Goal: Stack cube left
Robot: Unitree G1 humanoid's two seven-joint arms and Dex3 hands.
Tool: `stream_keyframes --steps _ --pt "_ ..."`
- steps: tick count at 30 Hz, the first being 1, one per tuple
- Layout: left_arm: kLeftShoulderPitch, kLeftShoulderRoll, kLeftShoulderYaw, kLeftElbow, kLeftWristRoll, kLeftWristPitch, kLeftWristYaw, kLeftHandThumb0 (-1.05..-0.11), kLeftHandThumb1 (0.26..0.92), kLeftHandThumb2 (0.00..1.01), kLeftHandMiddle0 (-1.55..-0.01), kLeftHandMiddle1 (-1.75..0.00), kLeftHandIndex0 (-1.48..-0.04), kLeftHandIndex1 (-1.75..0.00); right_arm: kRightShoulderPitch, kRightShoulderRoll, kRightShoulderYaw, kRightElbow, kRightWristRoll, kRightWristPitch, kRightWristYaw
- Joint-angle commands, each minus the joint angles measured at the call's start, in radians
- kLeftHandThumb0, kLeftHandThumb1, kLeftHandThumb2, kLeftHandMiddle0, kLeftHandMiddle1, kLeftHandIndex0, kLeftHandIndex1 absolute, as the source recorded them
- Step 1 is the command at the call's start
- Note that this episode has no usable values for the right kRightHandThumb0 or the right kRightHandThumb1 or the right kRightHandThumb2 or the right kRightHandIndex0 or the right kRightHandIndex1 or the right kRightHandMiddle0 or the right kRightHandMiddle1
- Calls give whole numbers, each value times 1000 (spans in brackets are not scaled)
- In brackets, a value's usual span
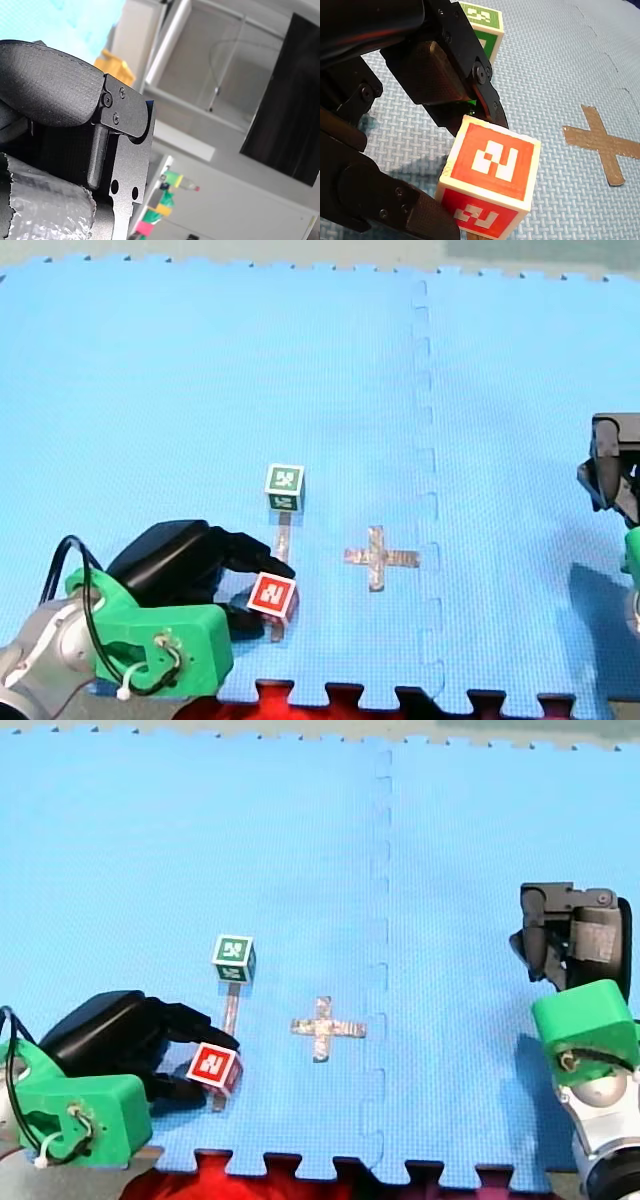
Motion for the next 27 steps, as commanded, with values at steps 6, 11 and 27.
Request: stream_keyframes --steps 6,11,27 --pt "4 -13 8 38 -16 -14 -17 -436 751 3 -877 -1746 -1273 -50 0 -3 5 10 -6 7 -16" --pt "-7 -16 44 -56 -60 -23 -29 -436 751 2 -876 -1746 -1264 -40 -1 -2 6 18 -5 8 -15" --pt "-43 -15 89 -265 -64 105 -89 -464 752 0 -887 -1746 -1279 -33 -4 7 13 30 -11 11 -26"
